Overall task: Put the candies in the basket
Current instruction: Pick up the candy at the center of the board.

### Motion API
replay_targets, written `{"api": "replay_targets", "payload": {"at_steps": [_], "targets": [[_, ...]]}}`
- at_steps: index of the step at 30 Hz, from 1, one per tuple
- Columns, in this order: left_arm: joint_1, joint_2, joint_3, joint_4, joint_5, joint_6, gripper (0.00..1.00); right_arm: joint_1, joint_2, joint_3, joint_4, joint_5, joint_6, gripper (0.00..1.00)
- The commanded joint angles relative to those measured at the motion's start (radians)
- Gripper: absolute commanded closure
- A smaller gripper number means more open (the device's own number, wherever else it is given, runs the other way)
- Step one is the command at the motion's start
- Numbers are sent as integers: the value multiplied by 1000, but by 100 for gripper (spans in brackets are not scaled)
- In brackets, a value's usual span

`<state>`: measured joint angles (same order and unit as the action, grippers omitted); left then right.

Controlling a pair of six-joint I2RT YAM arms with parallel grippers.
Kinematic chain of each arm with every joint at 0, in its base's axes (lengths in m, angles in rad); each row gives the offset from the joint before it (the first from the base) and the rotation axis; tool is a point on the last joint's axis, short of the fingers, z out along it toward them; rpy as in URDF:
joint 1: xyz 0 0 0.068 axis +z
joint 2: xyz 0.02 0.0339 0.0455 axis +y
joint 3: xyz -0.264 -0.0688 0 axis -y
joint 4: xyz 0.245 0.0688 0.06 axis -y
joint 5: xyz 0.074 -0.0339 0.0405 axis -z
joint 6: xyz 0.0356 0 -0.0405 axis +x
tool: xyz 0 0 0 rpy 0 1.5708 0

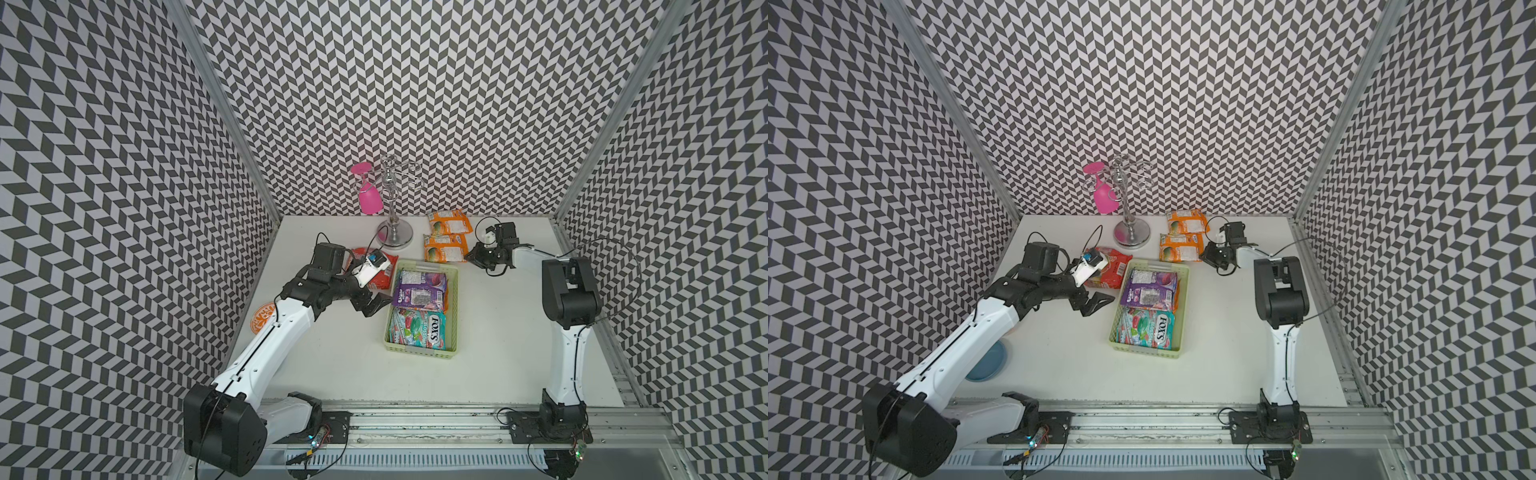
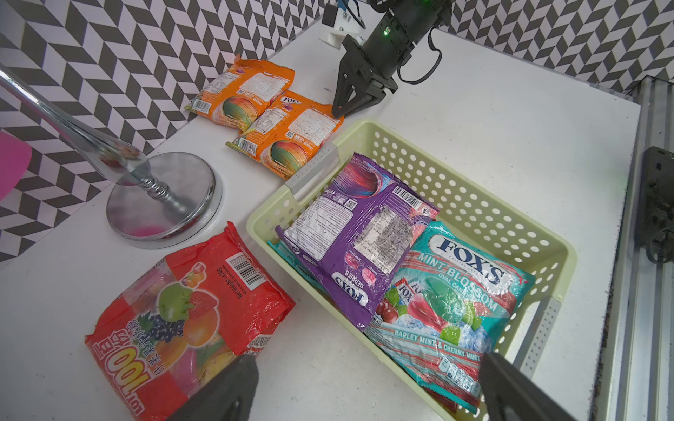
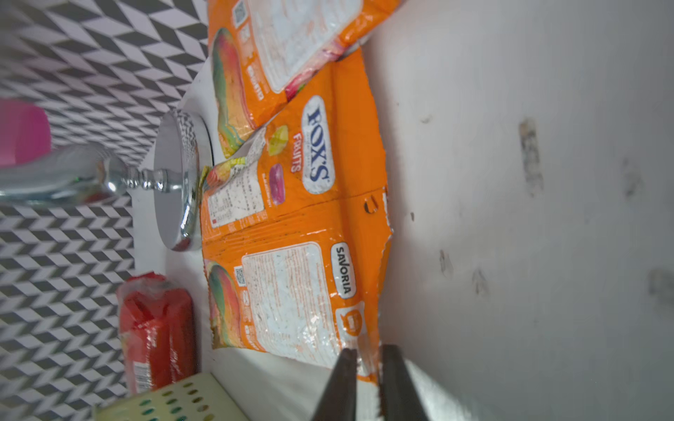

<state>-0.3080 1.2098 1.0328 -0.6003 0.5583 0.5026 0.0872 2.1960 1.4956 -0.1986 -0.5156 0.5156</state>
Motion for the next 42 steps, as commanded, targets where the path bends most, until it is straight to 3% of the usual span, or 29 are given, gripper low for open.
{"api": "replay_targets", "payload": {"at_steps": [1,9,26,34,42], "targets": [[-4,-4,40,-7,4,-7,1,-12,1,7,71,-38,13,100],[-6,6,53,-6,-12,9,1,-35,-157,-5,92,-77,30,100],[-63,80,241,82,-14,71,1,-52,-505,-42,185,-181,236,100],[-161,138,294,238,-81,49,1,-32,-682,-160,286,-156,384,100],[-264,231,336,375,-159,27,2,42,-744,-141,312,-98,452,100]]}}
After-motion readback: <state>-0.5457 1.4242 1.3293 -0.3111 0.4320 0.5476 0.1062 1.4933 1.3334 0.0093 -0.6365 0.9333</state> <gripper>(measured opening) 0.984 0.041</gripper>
